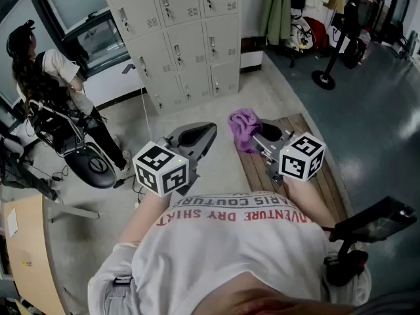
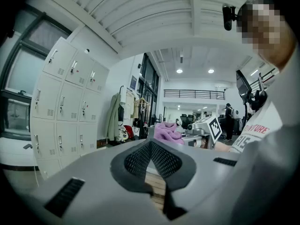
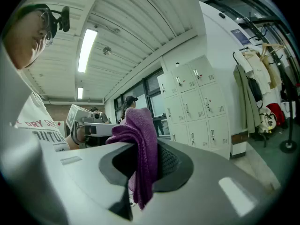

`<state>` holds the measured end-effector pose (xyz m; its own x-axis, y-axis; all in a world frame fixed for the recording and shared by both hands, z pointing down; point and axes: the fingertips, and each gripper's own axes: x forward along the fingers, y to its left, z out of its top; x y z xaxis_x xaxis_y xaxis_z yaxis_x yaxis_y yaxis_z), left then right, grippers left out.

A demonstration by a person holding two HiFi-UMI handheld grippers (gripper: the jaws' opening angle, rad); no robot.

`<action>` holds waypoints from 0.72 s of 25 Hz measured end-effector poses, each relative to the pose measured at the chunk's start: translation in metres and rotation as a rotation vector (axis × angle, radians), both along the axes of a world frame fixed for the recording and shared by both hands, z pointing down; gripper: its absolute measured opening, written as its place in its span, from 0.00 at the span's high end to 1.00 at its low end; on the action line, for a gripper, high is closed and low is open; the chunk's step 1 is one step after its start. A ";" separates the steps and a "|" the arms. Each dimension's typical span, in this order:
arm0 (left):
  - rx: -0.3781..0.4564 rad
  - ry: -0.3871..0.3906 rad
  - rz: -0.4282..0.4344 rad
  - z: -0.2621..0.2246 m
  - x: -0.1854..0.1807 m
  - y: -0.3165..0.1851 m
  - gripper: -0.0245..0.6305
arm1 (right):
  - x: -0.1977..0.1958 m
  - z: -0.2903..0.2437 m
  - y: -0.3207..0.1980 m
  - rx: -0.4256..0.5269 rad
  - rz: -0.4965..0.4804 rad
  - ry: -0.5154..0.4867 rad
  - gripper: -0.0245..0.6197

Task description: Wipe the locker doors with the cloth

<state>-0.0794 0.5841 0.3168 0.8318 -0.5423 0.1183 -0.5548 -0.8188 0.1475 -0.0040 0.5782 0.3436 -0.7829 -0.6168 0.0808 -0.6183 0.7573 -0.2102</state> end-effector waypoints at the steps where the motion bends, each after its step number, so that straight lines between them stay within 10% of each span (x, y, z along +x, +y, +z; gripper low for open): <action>1: -0.001 -0.001 0.001 0.003 0.001 0.000 0.96 | 0.002 0.003 0.000 -0.002 0.005 -0.003 0.88; 18: -0.035 0.005 0.070 0.025 0.031 -0.049 0.96 | 0.033 0.013 -0.040 0.007 0.098 -0.014 0.89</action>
<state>-0.0484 0.5350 0.3416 0.8681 -0.4786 0.1321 -0.4957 -0.8498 0.1791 0.0294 0.5380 0.3567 -0.7199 -0.6910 0.0656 -0.6865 0.6950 -0.2138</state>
